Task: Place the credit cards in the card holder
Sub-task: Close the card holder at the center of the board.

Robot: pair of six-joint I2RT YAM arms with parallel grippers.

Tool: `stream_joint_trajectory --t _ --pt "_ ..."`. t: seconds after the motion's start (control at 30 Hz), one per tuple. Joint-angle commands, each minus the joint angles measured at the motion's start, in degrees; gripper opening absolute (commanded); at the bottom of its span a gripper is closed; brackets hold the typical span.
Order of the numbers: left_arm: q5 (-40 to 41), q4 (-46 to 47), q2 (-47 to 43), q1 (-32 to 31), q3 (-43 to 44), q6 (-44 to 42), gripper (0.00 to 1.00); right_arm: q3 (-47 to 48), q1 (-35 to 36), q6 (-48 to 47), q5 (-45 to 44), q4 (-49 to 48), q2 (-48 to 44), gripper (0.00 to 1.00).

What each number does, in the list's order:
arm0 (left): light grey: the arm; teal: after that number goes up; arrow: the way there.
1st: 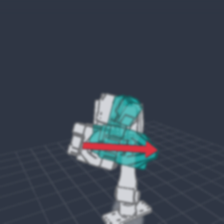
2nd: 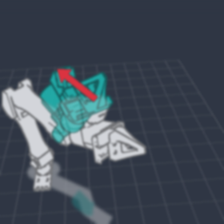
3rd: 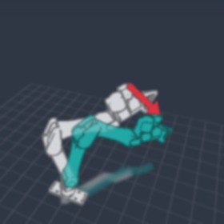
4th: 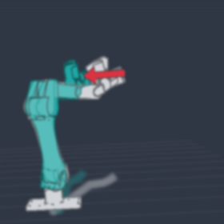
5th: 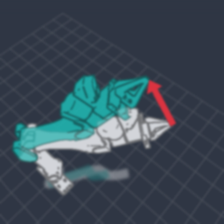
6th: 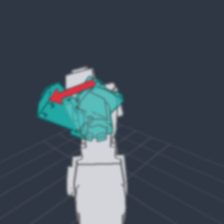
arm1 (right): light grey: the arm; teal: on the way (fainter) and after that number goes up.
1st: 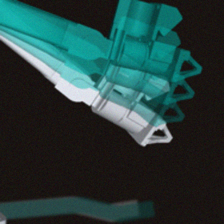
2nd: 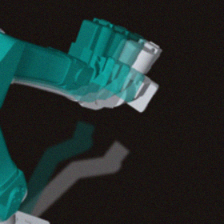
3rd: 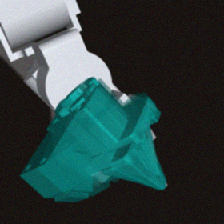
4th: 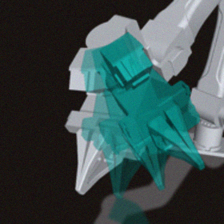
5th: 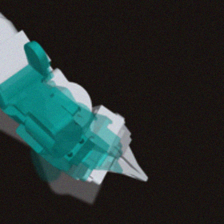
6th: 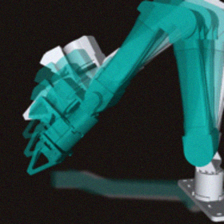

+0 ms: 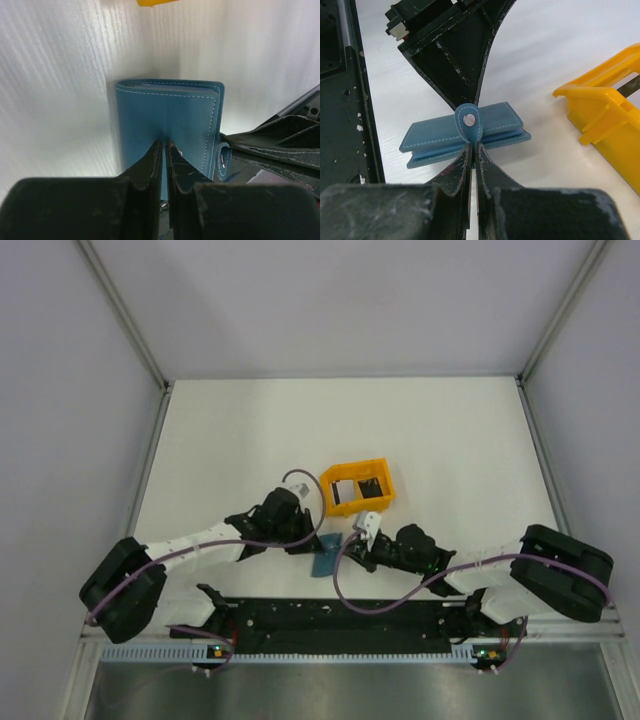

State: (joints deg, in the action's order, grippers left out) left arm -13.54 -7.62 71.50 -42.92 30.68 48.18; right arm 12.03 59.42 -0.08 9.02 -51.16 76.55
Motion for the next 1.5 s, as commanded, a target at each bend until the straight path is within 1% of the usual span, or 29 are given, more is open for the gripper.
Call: stream_joint_trajectory --t 0.0,0.03,0.1,0.17,0.3,0.33,0.37,0.43,0.47,0.53,0.57,0.6,0.63,0.7,0.73,0.8,0.87,0.93,1.03,1.07,1.1,1.17,1.23,1.27,1.37,1.47 --pt "-4.2 5.4 2.5 -0.9 -0.2 -0.6 0.11 0.5 0.5 2.0 -0.2 -4.6 1.3 0.02" --pt "-3.5 5.5 3.1 -1.1 -0.3 0.2 0.11 0.7 0.4 2.0 -0.1 -3.8 1.7 0.04" --pt "-2.6 5.3 4.8 -1.1 -0.4 2.0 0.1 1.1 0.4 2.3 -0.3 -1.8 2.2 0.18" --pt "-1.8 5.0 6.0 -1.2 -0.6 3.2 0.1 1.6 0.4 2.4 -1.8 1.7 1.5 0.27" --pt "1.1 3.6 6.1 -1.2 -1.3 4.6 0.09 3.5 0.5 4.4 -5.3 13.1 -5.1 0.41" --pt "1.4 3.6 5.9 -1.2 -1.6 4.9 0.09 4.0 0.5 5.1 -6.0 15.5 -6.8 0.48" --pt "1.8 3.5 5.7 -1.2 -1.8 5.2 0.09 4.8 0.5 6.7 -7.4 19.1 -9.0 0.54" --pt "1.9 3.9 5.2 -1.3 -2.1 6.0 0.09 8.4 0.3 11.5 -8.7 26.5 -11.8 0.56" --pt "2.1 3.9 5.2 -1.4 -2.2 6.5 0.09 9.8 0.3 14.2 -11.0 29.6 -12.6 0.57" --pt "2.7 4.6 5.0 -1.8 -2.7 7.7 0.08 13.1 0.1 21.6 -13.8 36.0 -13.4 0.55" --pt "2.9 5.3 4.8 -2.1 -3.2 8.8 0.07 14.5 0.1 25.9 -14.5 38.7 -13.4 0.46" --pt "3.0 6.0 4.5 -2.3 -4.0 9.8 0.05 16.9 -0.1 30.2 -14.3 43.6 -13.3 0.38" --pt "3.5 6.6 4.2 -2.6 -4.7 10.9 0.04 18.6 -0.2 33.1 -13.8 47.1 -12.8 0.34" --pt "4.8 7.2 2.9 -3.4 -6.1 13.1 0.03 20.4 -0.2 38.4 -10.6 50.1 -11.4 0.31" --pt "5.2 8.8 2.3 -3.7 -6.7 13.9 0.02 21.1 -0.1 40.5 -9.6 52.5 -10.4 0.24" --pt "6.4 8.8 1.1 -4.1 -7.8 15.0 0.02 21.8 -0.2 45.5 -9.3 56.5 -8.3 0.17" --pt "7.6 8.5 -0.6 -4.2 -8.5 15.4 0.02 21.6 -0.2 48.0 -6.8 57.7 -6.7 0.0" --pt "9.0 7.9 -3.3 -4.3 -8.8 14.8 0.04 22.2 -0.3 49.0 -8.5 61.4 -6.4 0.0" --pt "13.0 0.7 -7.5 -4.2 -7.3 12.2 0.1 21.9 -0.9 49.7 -8.1 62.6 -6.8 0.0" --pt "13.0 -1.2 -8.6 -4.2 -6.4 11.1 0.12 21.7 -1.1 50.0 -8.1 62.8 -6.9 0.0" --pt "15.0 -3.0 -9.5 -4.2 -5.7 10.0 0.14 21.7 -1.2 50.1 -7.9 63.0 -6.9 0.01" --pt "15.7 -4.9 -10.8 -4.2 -5.0 9.0 0.18 21.5 -1.5 50.9 -8.0 63.8 -7.3 0.06" --pt "14.6 -4.0 -10.0 -4.1 -5.9 8.6 0.22 20.9 -2.4 51.6 -6.9 63.8 -6.5 0.09" --pt "13.8 -3.0 -9.1 -4.1 -6.3 8.6 0.22 20.8 -3.4 51.8 -5.9 63.8 -5.6 0.09" --pt "7.7 2.6 -6.5 -4.1 -9.0 9.6 0.22 21.3 -4.7 51.3 -4.5 63.1 -2.4 0.08" --pt "5.4 7.2 -5.7 -4.3 -11.6 11.5 0.22 22.5 -4.7 50.8 -3.4 61.2 0.8 0.08"
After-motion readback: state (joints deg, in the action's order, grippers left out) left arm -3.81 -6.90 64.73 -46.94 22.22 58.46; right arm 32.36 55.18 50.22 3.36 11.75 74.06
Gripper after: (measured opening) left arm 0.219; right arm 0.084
